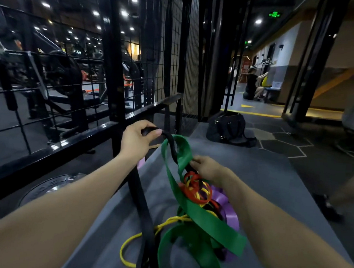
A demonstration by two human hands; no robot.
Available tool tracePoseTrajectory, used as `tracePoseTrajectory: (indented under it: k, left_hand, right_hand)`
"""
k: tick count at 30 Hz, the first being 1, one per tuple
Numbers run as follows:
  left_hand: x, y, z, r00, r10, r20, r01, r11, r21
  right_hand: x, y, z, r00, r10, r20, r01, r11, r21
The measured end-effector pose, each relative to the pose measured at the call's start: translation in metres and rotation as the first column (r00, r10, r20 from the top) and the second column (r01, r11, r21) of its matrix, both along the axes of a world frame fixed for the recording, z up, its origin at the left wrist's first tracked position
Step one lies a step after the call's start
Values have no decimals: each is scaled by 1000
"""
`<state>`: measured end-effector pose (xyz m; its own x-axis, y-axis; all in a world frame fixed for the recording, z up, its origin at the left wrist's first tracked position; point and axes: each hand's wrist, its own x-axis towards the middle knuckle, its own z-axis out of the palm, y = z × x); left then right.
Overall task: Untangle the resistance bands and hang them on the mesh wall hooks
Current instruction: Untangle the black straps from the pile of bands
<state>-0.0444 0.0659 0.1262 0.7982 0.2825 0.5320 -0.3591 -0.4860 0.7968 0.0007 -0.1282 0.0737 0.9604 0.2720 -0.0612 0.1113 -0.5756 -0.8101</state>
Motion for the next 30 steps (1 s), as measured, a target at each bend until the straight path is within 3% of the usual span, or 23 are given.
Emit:
tracePoseTrajectory:
  k: [2, 5, 9, 12, 16, 19, 22, 24, 26, 28, 30]
  left_hand:
    - [2, 3, -6, 1000, 10, -9, -10, 1000, -7]
    - [4, 3, -12, 1000, 6, -4, -6, 1000, -30]
    - [5, -10, -13, 996, -89, 20, 90, 992, -89]
    - [14, -12, -13, 999, -45, 9, 45, 998, -36]
    - [33, 0, -22, 982, 109, -155, -90, 988, 124]
    - [40, -4, -28, 924, 42, -380, 48, 973, 224]
    - [36, -25, -22, 850, -51, -525, 288, 878, 381]
    - [30, -49, -11, 805, -219, -552, 451, 830, 328]
    - [31, -73, -3, 790, -392, -472, 513, 843, 159]
    - [33, -93, 1, 780, -442, -443, 515, 856, 52]
    - [33, -106, -4, 755, -424, -500, 537, 837, 101]
  right_hand:
    - [2, 0, -3, 999, 40, -26, -39, 999, 26]
    - [3, -5, -8, 989, 103, -108, -110, 992, -61]
    - [4, -14, -19, 976, 131, -177, -146, 986, -76]
    - [4, -21, -17, 998, 38, -54, -41, 998, -41]
    - [3, -45, 12, 986, -78, 144, 103, 979, -176]
    - [1, -60, 27, 969, -66, 238, 130, 956, -264]
    - [-3, -73, 36, 964, -106, 244, 144, 980, -140]
    - [-7, -78, 45, 962, -85, 259, 116, 988, -107]
    - [-11, -80, 52, 957, -50, 287, 85, 990, -114]
    - [-13, -81, 54, 957, -47, 286, 70, 995, -71]
    - [-14, -84, 55, 945, -94, 314, 101, 995, -7]
